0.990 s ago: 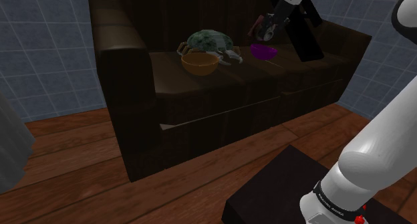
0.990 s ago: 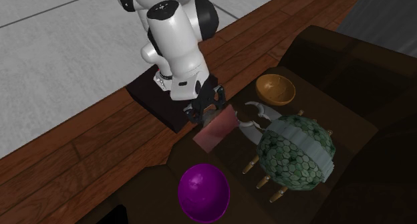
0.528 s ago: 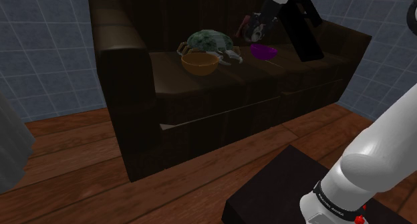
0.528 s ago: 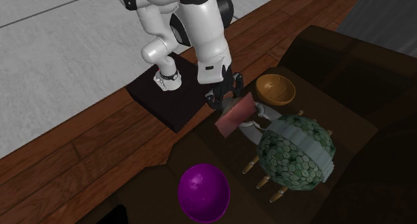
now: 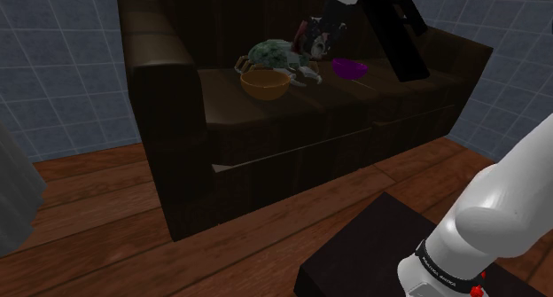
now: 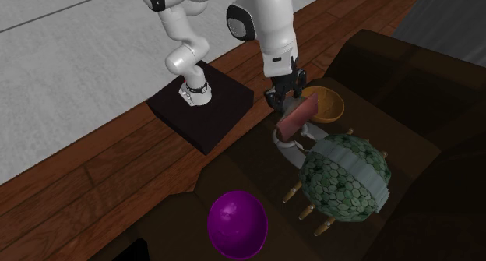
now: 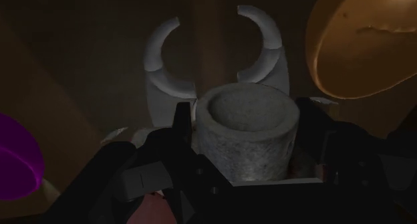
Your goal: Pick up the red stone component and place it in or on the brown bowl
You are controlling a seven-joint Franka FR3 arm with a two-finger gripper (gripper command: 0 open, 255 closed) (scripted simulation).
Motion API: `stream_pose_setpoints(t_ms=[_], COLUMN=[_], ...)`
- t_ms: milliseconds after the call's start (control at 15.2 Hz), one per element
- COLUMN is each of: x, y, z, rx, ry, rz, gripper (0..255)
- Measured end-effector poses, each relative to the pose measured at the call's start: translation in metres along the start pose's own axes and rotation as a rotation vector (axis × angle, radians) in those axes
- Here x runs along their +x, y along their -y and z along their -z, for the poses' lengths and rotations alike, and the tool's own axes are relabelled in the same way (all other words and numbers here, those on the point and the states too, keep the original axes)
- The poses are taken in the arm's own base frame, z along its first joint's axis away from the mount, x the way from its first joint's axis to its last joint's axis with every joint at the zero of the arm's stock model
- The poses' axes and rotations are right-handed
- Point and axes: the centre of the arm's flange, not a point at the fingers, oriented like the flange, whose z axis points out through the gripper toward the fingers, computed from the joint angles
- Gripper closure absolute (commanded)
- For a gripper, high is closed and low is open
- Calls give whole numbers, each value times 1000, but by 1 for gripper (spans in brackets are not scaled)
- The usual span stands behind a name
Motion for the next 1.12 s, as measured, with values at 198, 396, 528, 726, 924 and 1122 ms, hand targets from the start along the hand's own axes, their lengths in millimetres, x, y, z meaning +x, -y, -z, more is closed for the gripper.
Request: stream_pose_setpoints(t_ms=[198,396,528,726,924,1122], x=[-5,-9,-11,-13,-22,-29], y=[46,83,109,146,176,183], z=[-5,-9,-12,-16,-24,-37], rx=[0,0,0,0,0,0], ry=[0,-1,-1,-1,-1,-1], rz=[1,0,0,0,0,-1], gripper=[255,255,255,255,255,255])
